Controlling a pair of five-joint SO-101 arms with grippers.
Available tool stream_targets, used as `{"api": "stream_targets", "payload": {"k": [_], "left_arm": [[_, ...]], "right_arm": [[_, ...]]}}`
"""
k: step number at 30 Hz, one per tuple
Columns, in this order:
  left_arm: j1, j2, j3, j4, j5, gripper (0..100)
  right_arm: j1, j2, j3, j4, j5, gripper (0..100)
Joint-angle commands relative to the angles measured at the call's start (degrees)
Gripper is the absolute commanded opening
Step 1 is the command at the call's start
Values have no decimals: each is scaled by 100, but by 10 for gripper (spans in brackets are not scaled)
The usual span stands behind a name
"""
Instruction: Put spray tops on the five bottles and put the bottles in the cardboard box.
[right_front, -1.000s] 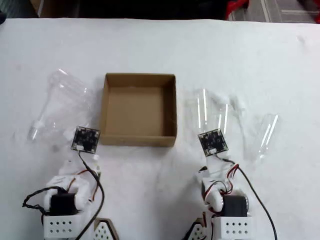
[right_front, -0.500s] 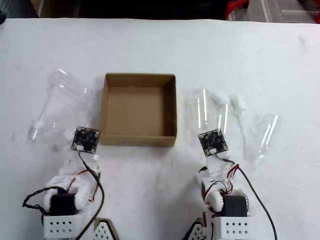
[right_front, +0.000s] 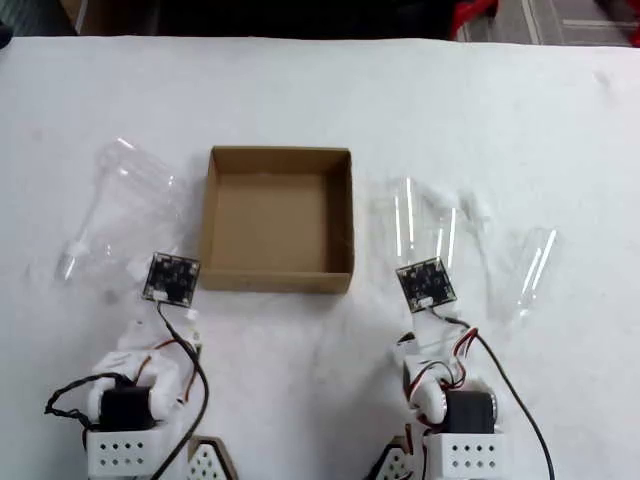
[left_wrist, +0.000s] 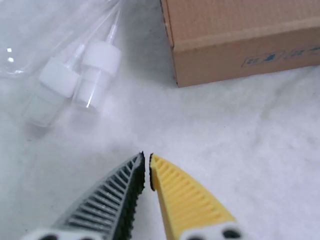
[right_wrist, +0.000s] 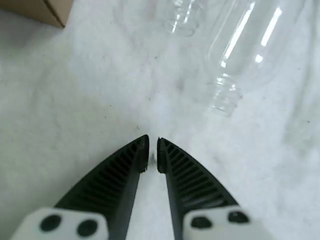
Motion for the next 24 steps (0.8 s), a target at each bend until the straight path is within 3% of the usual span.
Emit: {"api": "stream_targets", "payload": {"k": [1,17,24], "left_arm": [[31,-31,-9,9,-53,21],[92,-31,-9,0,-53,21],[-277,-48,-229,-1459,-53,21]], "right_arm": [[22,-31,53,22,79,18],[-136,-31,53,22,53,17],[-127,-31,53,22,44,17]]}}
